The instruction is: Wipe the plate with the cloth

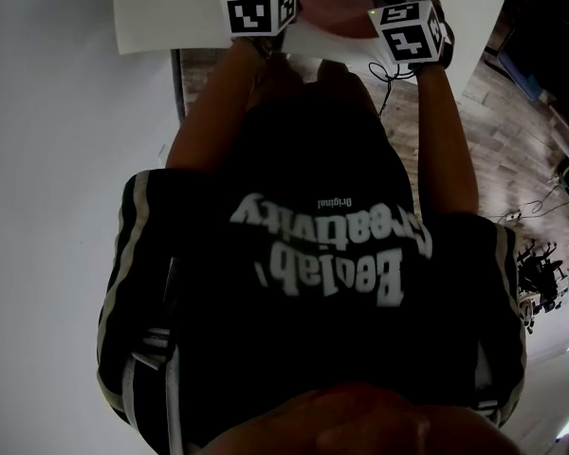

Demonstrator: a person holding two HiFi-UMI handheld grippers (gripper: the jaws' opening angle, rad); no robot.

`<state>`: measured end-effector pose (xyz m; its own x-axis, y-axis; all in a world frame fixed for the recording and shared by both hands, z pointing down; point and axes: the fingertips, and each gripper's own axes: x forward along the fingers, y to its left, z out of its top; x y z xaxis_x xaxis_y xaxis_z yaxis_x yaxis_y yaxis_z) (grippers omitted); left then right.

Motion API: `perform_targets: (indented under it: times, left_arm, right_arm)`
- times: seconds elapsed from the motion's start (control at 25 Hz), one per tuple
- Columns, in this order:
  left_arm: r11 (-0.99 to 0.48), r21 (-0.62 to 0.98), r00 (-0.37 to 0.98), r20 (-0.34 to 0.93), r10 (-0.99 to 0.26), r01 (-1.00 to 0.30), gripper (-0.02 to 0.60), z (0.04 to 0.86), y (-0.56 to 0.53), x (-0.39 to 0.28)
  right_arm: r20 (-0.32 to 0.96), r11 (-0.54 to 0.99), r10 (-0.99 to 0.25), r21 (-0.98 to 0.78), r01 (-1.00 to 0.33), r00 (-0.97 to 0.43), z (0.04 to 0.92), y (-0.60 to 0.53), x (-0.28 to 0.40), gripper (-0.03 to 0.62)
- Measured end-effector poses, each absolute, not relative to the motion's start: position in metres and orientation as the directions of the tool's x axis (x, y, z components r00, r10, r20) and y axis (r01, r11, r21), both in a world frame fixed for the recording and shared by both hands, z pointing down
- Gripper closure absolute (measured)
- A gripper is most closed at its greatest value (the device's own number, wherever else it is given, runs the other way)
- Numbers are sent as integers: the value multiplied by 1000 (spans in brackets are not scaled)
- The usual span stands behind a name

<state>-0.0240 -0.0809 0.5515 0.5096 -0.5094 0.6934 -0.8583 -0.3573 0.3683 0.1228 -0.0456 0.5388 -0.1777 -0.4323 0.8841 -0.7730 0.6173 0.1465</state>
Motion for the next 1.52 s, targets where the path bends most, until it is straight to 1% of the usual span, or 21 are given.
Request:
perform_targets:
  times: [0.28,0.64,0.92,1.0,1.2,1.52]
  left_arm:
    - [-390,355,519,692,-502,-850,552,552,-83,-21]
    - [-416,342,526,688,-500,-843,552,554,-83,-18]
    - [-432,340,533,692,-487,-835,552,551,-83,-18]
    - [-439,327,529,689,-496,-837,552,551,-83,-17]
    - [-475,295,529,690,-494,-829,548,549,-80,-19]
    - [-478,275,518,688,-508,-834,545,551,-79,-20]
  right_arm:
    - [905,661,-391,151,-735,-166,538,-10,121,470]
    - [921,738,-321,95,-668,-223,543,31,75,470]
    - [889,780,-351,104,-617,-293,543,11,25,468]
    - [877,774,-374,116,-622,-302,544,-3,17,463]
    - [865,722,-427,152,-675,-263,545,-42,20,456]
    - [861,618,-477,188,-764,-174,545,-92,65,454]
